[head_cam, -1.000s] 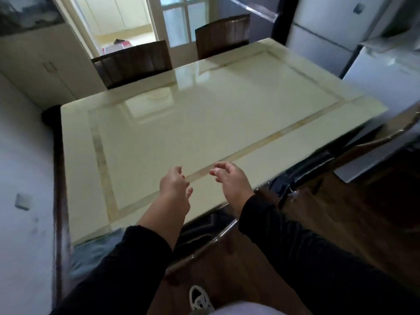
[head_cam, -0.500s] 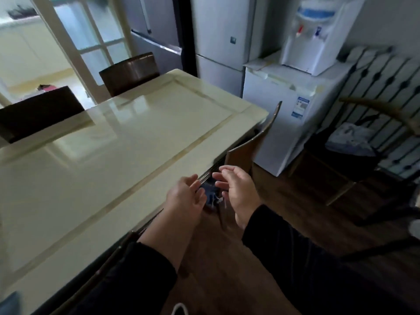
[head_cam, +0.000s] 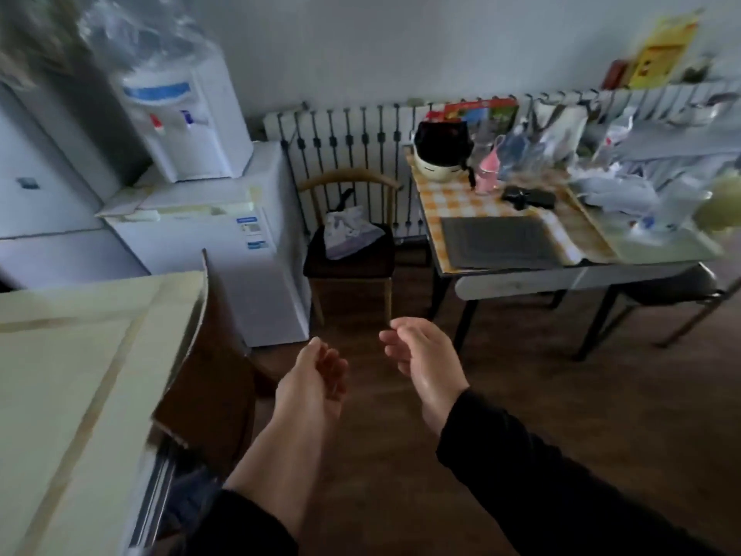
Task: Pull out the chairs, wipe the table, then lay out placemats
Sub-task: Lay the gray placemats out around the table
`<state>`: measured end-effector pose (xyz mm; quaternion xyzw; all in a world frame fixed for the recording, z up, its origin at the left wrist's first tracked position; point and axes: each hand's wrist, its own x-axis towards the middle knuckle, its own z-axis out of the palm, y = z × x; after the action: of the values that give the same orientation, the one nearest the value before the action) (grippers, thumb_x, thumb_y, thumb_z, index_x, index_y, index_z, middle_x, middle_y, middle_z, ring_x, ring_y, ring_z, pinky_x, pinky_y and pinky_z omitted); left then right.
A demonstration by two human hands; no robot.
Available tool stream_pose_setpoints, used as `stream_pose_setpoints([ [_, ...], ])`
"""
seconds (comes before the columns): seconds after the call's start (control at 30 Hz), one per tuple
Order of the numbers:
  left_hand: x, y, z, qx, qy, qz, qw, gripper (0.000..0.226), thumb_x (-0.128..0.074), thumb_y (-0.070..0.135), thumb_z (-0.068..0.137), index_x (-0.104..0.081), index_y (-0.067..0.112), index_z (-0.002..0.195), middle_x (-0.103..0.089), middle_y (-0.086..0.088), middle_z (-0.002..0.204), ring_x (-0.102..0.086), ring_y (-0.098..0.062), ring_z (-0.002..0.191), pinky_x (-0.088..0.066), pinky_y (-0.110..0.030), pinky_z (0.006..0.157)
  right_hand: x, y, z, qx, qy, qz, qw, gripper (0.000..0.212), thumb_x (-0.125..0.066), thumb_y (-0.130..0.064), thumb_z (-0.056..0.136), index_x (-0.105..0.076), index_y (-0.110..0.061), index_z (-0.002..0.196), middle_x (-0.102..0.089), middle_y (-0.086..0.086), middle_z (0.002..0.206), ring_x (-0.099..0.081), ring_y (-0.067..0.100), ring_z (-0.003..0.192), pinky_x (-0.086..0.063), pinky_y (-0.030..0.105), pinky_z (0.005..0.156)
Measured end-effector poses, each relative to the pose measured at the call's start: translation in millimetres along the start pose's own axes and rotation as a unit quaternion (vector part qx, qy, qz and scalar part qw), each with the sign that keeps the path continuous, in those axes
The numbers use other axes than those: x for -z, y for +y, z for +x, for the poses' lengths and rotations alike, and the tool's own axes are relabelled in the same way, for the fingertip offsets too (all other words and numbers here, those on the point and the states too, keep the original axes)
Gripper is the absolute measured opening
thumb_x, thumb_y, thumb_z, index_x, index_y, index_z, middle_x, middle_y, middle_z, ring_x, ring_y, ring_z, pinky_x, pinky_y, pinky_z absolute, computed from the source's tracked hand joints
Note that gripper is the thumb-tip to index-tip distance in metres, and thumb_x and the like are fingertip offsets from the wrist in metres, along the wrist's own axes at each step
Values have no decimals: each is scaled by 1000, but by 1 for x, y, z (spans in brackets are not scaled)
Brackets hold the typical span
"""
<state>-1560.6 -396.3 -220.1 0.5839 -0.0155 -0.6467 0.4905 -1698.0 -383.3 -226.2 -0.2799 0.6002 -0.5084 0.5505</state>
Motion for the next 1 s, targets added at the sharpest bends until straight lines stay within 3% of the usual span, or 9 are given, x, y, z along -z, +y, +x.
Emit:
stream_pose_setpoints([
  [0.2, -91, -43, 2, 52, -62, 130, 988, 19, -62, 29, 96, -66, 15, 84, -67, -3, 76, -64, -17, 70, -51, -31, 70, 94, -19, 9, -3, 127, 63, 990, 23, -46, -22, 103, -68, -19, 110, -73, 3, 109, -66, 21, 102, -45, 29, 78],
  [0.37, -159, -80, 17, 56, -82, 217, 971, 11, -65, 14, 94, -71, 17, 102, -69, -6, 97, -65, -16, 88, -54, -30, 82, 164, -29, 44, -11, 189, 73, 979, 23, -46, -22, 102, -68, -19, 109, -75, 3, 107, -67, 24, 106, -48, 40, 97],
  [0.57, -240, -122, 55, 82, -65, 193, 976, 12, -69, 15, 91, -73, 15, 103, -71, -6, 97, -68, -17, 89, -53, -29, 73, 239, -49, 114, -42, 186, 65, 980, 22, -47, -21, 103, -67, -18, 110, -74, 3, 109, -66, 24, 107, -47, 41, 102],
  [0.83, -342, -132, 89, 78, -26, 155, 984, 7, -69, 17, 92, -73, 14, 97, -72, -2, 85, -68, -14, 79, -53, -26, 68, 285, -101, 221, -38, 145, 46, 988, 21, -46, -19, 103, -66, -13, 106, -73, 8, 104, -64, 19, 91, -46, 27, 74],
  [1.0, -384, -127, 123, 71, -6, 161, 984, 9, -70, 21, 92, -73, 13, 95, -70, -1, 76, -66, -12, 71, -51, -26, 62, 291, -109, 273, -64, 129, 56, 988, 21, -46, -20, 104, -66, -15, 106, -73, 8, 110, -65, 20, 95, -47, 28, 78],
])
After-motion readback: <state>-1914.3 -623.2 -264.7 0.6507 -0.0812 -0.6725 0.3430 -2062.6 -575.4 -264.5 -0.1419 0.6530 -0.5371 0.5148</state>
